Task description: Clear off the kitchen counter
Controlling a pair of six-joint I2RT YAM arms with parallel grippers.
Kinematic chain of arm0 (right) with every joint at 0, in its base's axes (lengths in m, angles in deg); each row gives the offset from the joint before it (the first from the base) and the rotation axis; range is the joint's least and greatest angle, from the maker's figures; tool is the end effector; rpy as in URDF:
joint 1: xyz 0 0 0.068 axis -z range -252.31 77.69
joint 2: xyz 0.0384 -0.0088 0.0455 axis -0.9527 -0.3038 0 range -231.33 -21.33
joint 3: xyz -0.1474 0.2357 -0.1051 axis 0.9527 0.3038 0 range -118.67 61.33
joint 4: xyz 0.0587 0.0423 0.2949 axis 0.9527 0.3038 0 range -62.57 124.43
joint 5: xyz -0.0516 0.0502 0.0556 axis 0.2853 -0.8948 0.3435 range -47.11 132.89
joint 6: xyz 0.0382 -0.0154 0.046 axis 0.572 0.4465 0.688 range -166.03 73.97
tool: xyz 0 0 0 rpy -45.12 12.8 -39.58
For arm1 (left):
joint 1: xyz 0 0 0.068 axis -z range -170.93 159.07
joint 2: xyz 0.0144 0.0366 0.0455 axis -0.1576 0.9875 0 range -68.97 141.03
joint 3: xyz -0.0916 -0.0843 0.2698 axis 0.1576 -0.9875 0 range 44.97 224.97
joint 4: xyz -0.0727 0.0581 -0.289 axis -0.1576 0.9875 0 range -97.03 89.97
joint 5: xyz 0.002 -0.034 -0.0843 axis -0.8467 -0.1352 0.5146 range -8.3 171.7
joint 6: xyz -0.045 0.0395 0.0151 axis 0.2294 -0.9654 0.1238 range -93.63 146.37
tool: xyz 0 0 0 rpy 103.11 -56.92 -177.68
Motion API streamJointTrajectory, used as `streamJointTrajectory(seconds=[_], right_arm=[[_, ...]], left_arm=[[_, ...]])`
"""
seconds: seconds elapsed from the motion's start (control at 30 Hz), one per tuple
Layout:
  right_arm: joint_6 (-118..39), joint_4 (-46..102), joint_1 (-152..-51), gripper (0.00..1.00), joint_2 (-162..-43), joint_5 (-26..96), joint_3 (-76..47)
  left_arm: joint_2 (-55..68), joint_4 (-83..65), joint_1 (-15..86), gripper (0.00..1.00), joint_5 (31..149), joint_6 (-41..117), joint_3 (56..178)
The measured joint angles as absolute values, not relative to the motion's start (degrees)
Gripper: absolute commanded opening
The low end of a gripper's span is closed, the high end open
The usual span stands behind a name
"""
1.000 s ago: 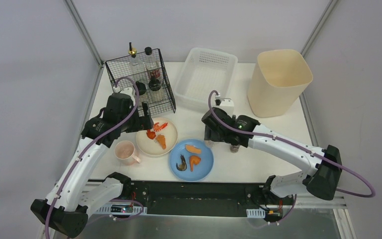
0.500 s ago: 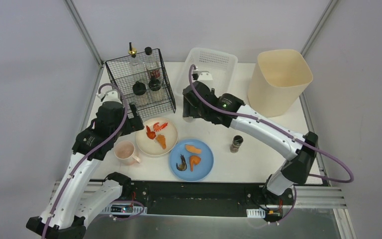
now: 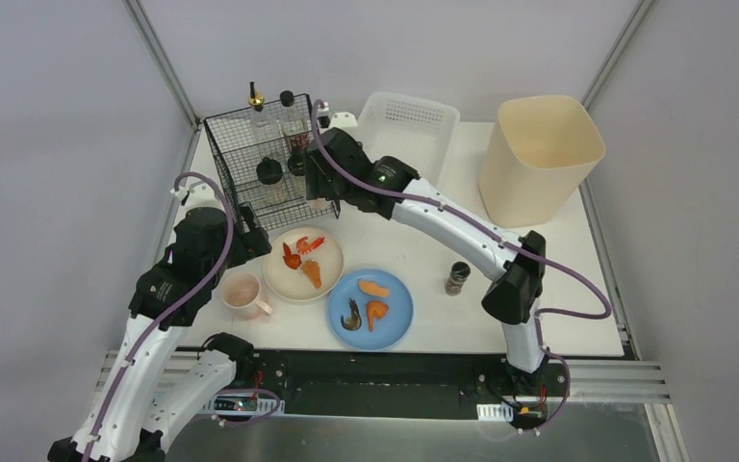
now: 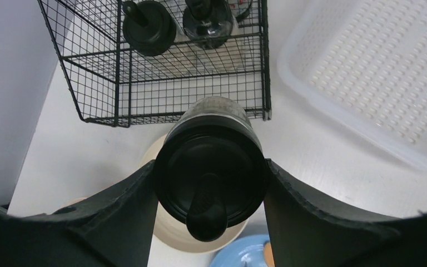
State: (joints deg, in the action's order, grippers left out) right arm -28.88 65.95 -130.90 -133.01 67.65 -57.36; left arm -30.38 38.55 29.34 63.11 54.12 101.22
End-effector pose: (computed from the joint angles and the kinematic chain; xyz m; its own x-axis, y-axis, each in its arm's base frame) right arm 0.2806 0.4219 0.4162 -0.4339 -0.1968 -0.8792 -0.4824 0.8749 0.0422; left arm 0.1516 -0.0402 0.3834 -0.4186 -0.3159 -0.8515 -0.1478 0.9488 -0.2793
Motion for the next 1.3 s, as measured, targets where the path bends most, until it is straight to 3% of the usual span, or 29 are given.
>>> streamJointTrajectory(seconds=[0.23, 0.87, 1.3], right_arm=[[-30.2, 63.9, -130.0, 0.28, -142.1, 67.5, -65.7], [-31.1, 60.2, -126.9, 0.28, -150.3, 66.1, -69.9], [-31.3, 59.0, -126.6, 0.39, -154.6, 66.0, -71.9]], left_arm=[[-30.0, 38.3, 29.1, 0.98, 63.9, 54.1, 101.2], [-27.9, 37.1, 24.4, 0.98, 71.1, 54.1, 100.3], [-27.2, 36.1, 22.1, 0.98, 74.4, 54.2, 99.9]])
